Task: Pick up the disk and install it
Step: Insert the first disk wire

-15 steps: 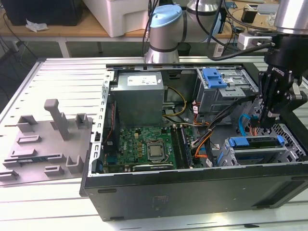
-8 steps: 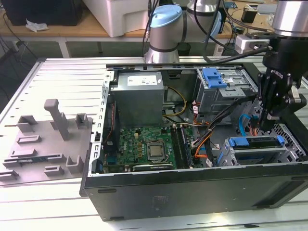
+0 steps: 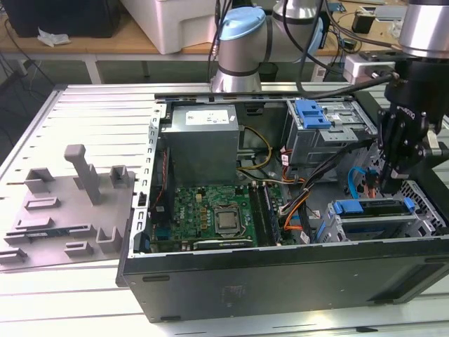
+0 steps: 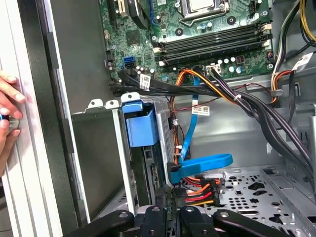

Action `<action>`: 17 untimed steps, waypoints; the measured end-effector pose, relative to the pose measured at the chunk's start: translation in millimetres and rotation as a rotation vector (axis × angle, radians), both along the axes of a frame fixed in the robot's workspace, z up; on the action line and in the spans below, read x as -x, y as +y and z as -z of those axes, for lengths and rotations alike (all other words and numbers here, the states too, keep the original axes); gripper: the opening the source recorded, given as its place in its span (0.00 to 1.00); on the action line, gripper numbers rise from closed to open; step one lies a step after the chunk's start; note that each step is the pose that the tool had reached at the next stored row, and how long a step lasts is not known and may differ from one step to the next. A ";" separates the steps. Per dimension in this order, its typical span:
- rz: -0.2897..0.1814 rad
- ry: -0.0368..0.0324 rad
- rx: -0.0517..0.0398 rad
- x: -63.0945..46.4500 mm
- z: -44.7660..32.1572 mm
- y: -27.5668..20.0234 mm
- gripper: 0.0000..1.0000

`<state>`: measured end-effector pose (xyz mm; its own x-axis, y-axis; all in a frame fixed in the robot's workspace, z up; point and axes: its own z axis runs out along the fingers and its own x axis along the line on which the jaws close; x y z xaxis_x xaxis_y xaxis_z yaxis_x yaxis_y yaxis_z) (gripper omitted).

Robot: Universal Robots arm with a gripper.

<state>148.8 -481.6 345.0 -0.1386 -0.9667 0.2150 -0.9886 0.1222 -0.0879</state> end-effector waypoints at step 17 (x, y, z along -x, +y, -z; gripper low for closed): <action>-0.001 -0.0062 -0.0337 2.8 0.0 -11.1 0.17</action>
<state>146.0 -492.7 345.0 -0.1387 -0.9736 0.1814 -0.9882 0.1240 -0.0900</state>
